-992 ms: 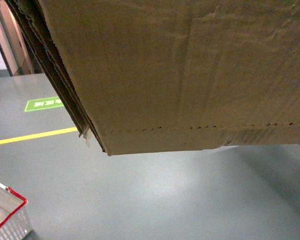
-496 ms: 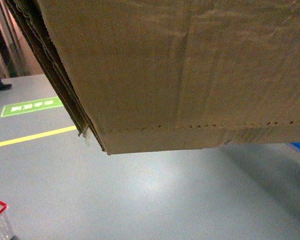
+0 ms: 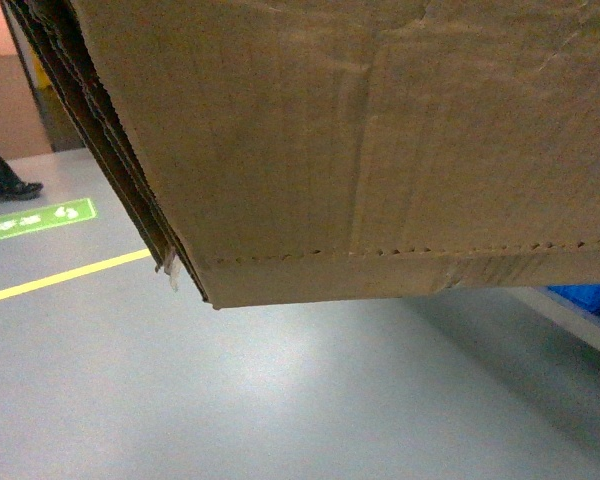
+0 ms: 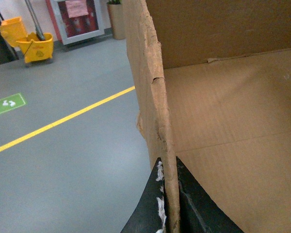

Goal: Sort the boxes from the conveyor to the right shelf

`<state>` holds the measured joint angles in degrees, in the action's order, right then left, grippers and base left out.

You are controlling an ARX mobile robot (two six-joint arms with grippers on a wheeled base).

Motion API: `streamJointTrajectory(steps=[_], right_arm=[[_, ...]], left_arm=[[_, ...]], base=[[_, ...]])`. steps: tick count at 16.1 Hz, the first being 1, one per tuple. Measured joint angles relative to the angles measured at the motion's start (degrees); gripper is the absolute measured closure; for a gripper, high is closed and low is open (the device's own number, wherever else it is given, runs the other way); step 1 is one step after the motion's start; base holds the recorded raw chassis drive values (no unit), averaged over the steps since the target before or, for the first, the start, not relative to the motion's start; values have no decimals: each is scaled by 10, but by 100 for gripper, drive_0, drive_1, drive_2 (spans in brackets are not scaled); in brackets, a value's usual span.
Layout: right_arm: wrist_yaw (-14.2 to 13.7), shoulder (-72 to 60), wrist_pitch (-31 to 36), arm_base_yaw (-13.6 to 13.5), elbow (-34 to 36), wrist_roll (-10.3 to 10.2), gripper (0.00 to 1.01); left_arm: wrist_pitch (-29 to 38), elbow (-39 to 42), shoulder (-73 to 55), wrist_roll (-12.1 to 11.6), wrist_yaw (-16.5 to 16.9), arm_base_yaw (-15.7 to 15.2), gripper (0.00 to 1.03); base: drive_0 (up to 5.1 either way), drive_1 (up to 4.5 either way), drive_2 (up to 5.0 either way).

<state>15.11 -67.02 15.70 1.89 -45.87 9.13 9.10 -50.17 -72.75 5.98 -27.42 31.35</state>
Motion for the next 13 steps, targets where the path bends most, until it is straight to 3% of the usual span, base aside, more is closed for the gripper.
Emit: streamJointTrajectory(steps=[3, 10, 13], right_arm=[[0, 0, 0, 0, 0, 0, 99], [0, -1, 1, 0, 0, 0, 99], [-1, -3, 1, 1, 0, 0, 99]], left_arm=[[0, 0, 0, 0, 0, 0, 101], [0, 0, 0, 0, 0, 0, 101], [2, 0, -5, 0, 2, 1, 101]], base=[[-138, -138, -138], [203, -43, -638], [-129, -129, -129]])
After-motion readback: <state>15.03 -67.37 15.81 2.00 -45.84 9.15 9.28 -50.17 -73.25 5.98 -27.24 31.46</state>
